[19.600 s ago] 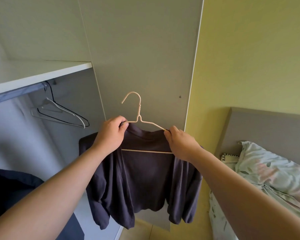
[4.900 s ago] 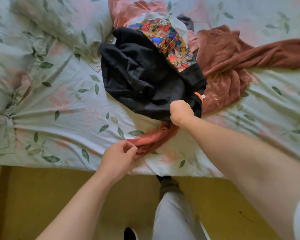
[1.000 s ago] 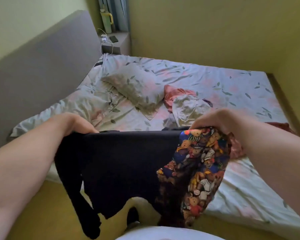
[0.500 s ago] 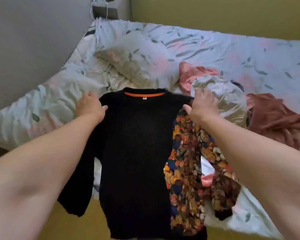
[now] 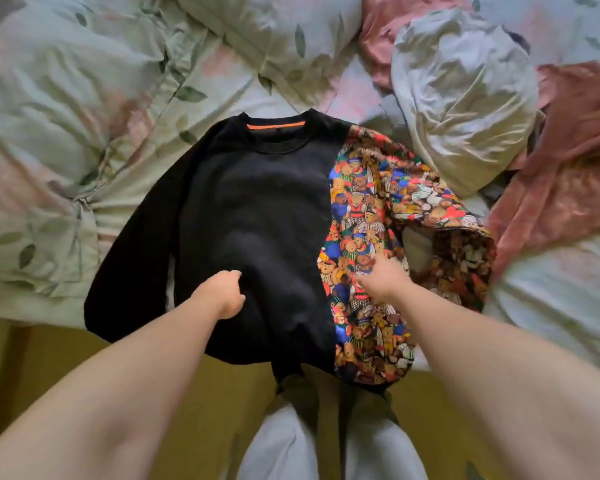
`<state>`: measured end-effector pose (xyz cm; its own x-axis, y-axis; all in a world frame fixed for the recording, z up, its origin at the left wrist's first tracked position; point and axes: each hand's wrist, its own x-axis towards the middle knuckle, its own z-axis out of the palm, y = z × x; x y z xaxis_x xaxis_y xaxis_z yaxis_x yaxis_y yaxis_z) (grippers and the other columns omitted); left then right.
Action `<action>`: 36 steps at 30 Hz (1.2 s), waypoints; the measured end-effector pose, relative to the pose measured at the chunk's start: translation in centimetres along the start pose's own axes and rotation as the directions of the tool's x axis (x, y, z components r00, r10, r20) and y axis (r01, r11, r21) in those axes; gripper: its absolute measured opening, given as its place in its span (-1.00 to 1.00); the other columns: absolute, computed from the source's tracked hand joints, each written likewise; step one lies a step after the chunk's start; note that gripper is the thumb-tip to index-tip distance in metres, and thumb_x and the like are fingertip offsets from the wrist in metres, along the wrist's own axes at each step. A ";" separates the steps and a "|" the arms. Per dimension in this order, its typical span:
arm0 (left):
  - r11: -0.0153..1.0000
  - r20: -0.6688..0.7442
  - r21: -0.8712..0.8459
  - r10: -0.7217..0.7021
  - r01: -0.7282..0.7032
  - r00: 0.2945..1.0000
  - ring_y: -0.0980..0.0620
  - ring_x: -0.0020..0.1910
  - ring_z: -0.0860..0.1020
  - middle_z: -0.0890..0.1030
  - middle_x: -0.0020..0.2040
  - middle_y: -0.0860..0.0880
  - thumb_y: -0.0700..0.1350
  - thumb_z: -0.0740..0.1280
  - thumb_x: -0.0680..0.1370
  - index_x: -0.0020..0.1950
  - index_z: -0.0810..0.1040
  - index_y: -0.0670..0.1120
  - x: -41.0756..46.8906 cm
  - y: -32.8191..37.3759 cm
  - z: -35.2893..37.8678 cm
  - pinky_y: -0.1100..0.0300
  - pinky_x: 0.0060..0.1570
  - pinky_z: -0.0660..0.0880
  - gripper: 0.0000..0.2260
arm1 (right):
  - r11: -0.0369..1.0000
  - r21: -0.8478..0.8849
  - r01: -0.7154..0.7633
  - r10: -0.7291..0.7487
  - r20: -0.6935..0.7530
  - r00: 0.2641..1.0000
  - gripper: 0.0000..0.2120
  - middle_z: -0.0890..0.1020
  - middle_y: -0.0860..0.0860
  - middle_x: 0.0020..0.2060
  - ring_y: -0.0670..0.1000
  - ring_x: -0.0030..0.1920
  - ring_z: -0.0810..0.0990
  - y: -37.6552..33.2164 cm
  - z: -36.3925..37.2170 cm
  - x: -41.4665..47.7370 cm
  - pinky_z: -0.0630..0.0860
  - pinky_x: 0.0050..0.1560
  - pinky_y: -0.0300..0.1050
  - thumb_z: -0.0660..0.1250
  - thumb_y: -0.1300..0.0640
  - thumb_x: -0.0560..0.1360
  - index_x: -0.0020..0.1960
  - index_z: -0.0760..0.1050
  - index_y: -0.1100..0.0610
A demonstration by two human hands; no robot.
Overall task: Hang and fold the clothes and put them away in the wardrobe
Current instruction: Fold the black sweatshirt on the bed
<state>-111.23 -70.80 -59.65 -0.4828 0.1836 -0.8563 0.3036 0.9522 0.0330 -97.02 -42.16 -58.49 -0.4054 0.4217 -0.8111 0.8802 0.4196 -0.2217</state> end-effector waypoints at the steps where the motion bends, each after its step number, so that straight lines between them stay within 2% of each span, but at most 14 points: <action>1: 1.000 0.016 0.017 -0.018 0.018 1.000 -0.15 0.49 0.35 0.33 0.54 -0.10 0.03 0.29 0.64 0.60 0.22 -0.06 0.1 0.6 0.4 -0.03 0.40 0.39 -0.44 | 0.990 0.137 -0.036 0.041 -0.030 0.999 -0.42 0.60 0.11 0.21 0.15 0.15 0.61 0.8 -0.3 0.3 0.57 0.16 0.03 0.44 -0.02 0.51 0.44 0.34 0.11; 3: 0.997 0.022 0.046 -0.060 0.059 0.998 -0.18 0.43 0.41 0.38 0.47 -0.13 0.01 0.29 0.63 0.54 0.28 -0.10 0.5 2.0 0.6 -0.06 0.34 0.44 -0.49 | 0.860 0.497 -0.112 0.171 -0.076 0.982 -0.20 0.54 0.09 0.27 0.11 0.18 0.59 1.9 -1.7 0.8 0.58 0.18 0.10 0.56 -0.09 0.40 0.50 0.27 0.09; 4: 0.995 0.006 0.056 -0.081 0.081 0.997 -0.19 0.39 0.44 0.40 0.43 -0.14 -0.01 0.29 0.63 0.49 0.31 -0.11 0.6 2.7 0.5 -0.07 0.31 0.46 -0.54 | 0.718 0.684 -0.126 0.230 -0.062 0.971 -0.08 0.48 0.08 0.35 0.11 0.26 0.54 2.4 -2.6 1.3 0.54 0.24 0.13 0.61 -0.12 0.35 0.55 0.22 0.07; 6: 0.992 -0.047 0.054 -0.110 0.112 0.993 -0.19 0.32 0.47 0.42 0.37 -0.14 -0.06 0.28 0.62 0.41 0.35 -0.12 1.0 4.6 0.2 -0.08 0.25 0.49 -0.62 | 0.289 0.948 -0.133 0.289 0.046 0.956 0.13 0.43 0.06 0.43 0.12 0.39 0.46 3.6 -4.8 2.3 0.46 0.30 0.13 0.68 -0.21 0.18 0.58 0.19 0.04; 9: 0.994 -0.123 -0.038 -0.107 0.103 0.987 -0.20 0.29 0.50 0.43 0.37 -0.13 -0.06 0.27 0.62 0.42 0.34 -0.11 1.5 8.4 -0.5 -0.05 0.18 0.50 -0.61 | -0.418 0.906 -0.070 0.234 0.182 0.955 0.09 0.54 0.05 0.34 0.13 0.30 0.54 6.3 -8.3 3.7 0.43 0.33 0.18 0.64 -0.40 0.04 0.44 0.40 0.02; 12: 0.991 -0.197 -0.130 -0.031 0.006 0.980 -0.16 0.32 0.50 0.43 0.42 -0.11 -0.05 0.28 0.62 0.50 0.34 -0.07 1.8 12.4 -1.1 -0.02 0.20 0.50 -0.55 | -0.649 0.759 0.059 0.258 0.146 0.955 -0.35 0.60 0.13 0.25 0.18 0.17 0.61 8.7 -10.2 4.6 0.49 0.28 0.16 0.37 -0.34 0.47 0.36 0.46 0.09; 14: 0.983 -0.232 -0.171 0.030 -0.071 0.972 -0.12 0.34 0.50 0.46 0.43 -0.09 -0.03 0.32 0.61 0.52 0.35 -0.06 1.6 14.8 -1.3 0.02 0.22 0.49 -0.52 | -0.636 0.767 0.089 0.283 0.123 0.951 -0.61 0.60 0.17 0.29 0.21 0.24 0.60 8.7 -11.4 4.6 0.51 0.31 0.15 0.16 -0.02 0.66 0.38 0.48 0.14; 16: 0.958 -0.242 -0.244 0.089 -0.149 0.966 -0.07 0.31 0.52 0.50 0.40 -0.07 0.00 0.35 0.59 0.49 0.37 -0.06 1.1 17.3 -1.6 0.06 0.17 0.49 -0.51 | -0.545 0.829 0.128 0.327 0.069 0.943 -0.65 0.64 0.14 0.23 0.17 0.20 0.63 7.7 -12.7 4.1 0.55 0.24 0.14 0.08 0.19 0.67 0.34 0.53 0.14; 18: 0.928 -0.267 -0.295 0.147 -0.226 0.952 -0.03 0.24 0.56 0.55 0.36 -0.04 0.01 0.36 0.58 0.47 0.38 -0.05 0.4 19.9 -2.1 0.07 0.14 0.52 -0.53 | -0.307 0.928 0.211 0.410 -0.071 0.909 -0.78 0.68 0.06 0.01 0.06 -0.05 0.68 6.3 -13.9 3.7 0.60 0.04 0.07 0.16 0.20 0.66 0.05 0.58 0.11; 20: 0.905 -0.311 -0.299 0.208 -0.303 0.928 -0.03 0.21 0.58 0.55 0.37 -0.03 0.01 0.36 0.57 0.53 0.32 -0.02 -0.2 22.7 -2.9 0.04 0.15 0.55 -0.45 | 0.028 0.962 0.272 0.464 -0.254 0.849 -0.74 0.65 -0.04 -0.13 -0.05 -0.19 0.62 5.1 -15.0 2.9 0.56 -0.04 -0.05 0.22 0.09 0.67 -0.14 0.54 0.14; 23: 0.878 -0.354 -0.242 0.316 -0.413 0.880 0.01 0.16 0.62 0.51 0.42 -0.05 -0.04 0.35 0.56 0.61 0.18 0.03 -0.4 27.4 -4.2 0.11 0.11 0.56 -0.35 | 0.328 0.879 0.345 0.393 -0.459 0.797 -0.67 0.62 -0.02 -0.02 -0.05 -0.11 0.60 5.5 -16.4 3.0 0.44 0.02 -0.22 0.18 0.00 0.67 0.05 0.60 0.22; 27: 0.852 -0.384 -0.213 0.377 -0.478 0.843 -0.08 0.51 0.36 0.25 0.61 -0.04 -0.03 0.42 0.52 0.65 0.09 -0.04 1.2 33.4 -5.6 0.04 0.47 0.34 -0.21 | 0.514 0.765 0.388 0.259 -0.569 0.780 -0.54 0.56 0.16 0.33 0.13 0.34 0.52 7.8 -18.0 4.4 0.38 0.42 -0.05 0.12 0.00 0.69 0.39 0.47 0.31; 31: 0.890 -0.317 -0.145 0.372 -0.432 0.872 -0.11 0.62 0.09 0.03 0.66 -0.11 -0.01 0.45 0.49 0.67 -0.03 -0.04 4.4 38.6 -5.4 -0.02 0.55 0.19 -0.11 | 0.579 0.684 0.443 0.154 -0.626 0.764 -0.55 0.53 0.16 0.38 0.13 0.41 0.46 10.7 -18.7 6.1 0.31 0.47 -0.05 0.12 -0.01 0.69 0.41 0.46 0.28; 36: 0.944 -0.252 -0.114 0.274 -0.310 0.928 -0.25 0.61 0.10 -0.06 0.66 -0.18 0.03 0.41 0.52 0.67 -0.07 0.02 7.9 41.9 -3.7 -0.08 0.52 0.24 -0.12 | 0.584 0.618 0.526 0.067 -0.683 0.727 -0.58 0.52 0.15 0.39 0.13 0.44 0.43 12.7 -19.0 7.7 0.26 0.48 -0.13 0.16 0.03 0.70 0.44 0.44 0.26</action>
<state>-105.40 -28.55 -63.15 -0.5719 0.4928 -0.6558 0.3425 0.8699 0.3549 -93.62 -18.33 -57.24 -0.4045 0.8837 -0.2352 0.4533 -0.0296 -0.8909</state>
